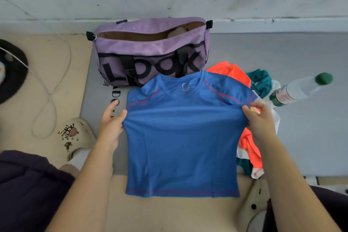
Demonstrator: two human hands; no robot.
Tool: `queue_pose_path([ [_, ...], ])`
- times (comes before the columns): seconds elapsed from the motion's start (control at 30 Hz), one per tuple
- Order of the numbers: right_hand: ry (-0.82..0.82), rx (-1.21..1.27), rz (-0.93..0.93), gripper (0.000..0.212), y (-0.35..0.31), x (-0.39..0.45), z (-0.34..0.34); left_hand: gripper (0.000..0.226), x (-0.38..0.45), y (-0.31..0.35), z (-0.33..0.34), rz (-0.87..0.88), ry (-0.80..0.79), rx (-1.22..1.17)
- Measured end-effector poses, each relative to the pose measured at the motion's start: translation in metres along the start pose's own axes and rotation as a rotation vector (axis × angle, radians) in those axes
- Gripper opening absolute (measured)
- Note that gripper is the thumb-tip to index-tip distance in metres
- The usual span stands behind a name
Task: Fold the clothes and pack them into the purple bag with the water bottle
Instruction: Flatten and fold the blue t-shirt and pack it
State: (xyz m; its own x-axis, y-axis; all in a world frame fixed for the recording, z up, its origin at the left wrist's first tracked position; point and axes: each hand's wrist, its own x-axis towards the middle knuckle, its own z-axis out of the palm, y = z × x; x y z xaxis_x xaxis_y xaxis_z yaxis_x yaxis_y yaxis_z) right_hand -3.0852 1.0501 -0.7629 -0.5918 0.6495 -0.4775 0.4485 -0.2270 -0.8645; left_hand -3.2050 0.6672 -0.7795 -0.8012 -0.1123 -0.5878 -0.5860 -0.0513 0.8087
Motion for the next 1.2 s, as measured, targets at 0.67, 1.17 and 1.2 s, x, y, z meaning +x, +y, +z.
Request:
queue_pose_path([
  [0.67,-0.150,-0.516,-0.275,0.008,-0.037,0.016,0.015,0.009,0.033,0.012,-0.001,0.152,-0.003,0.452],
  [1.17,-0.066,-0.729,-0.235,0.010,-0.014,0.031,0.010,0.013,0.038,-0.013,0.002,0.086,0.026,0.567],
  [1.2,-0.062,-0.744,-0.244,0.010,-0.013,0.035,0.012,0.015,0.042,-0.016,0.003,0.069,0.014,0.590],
])
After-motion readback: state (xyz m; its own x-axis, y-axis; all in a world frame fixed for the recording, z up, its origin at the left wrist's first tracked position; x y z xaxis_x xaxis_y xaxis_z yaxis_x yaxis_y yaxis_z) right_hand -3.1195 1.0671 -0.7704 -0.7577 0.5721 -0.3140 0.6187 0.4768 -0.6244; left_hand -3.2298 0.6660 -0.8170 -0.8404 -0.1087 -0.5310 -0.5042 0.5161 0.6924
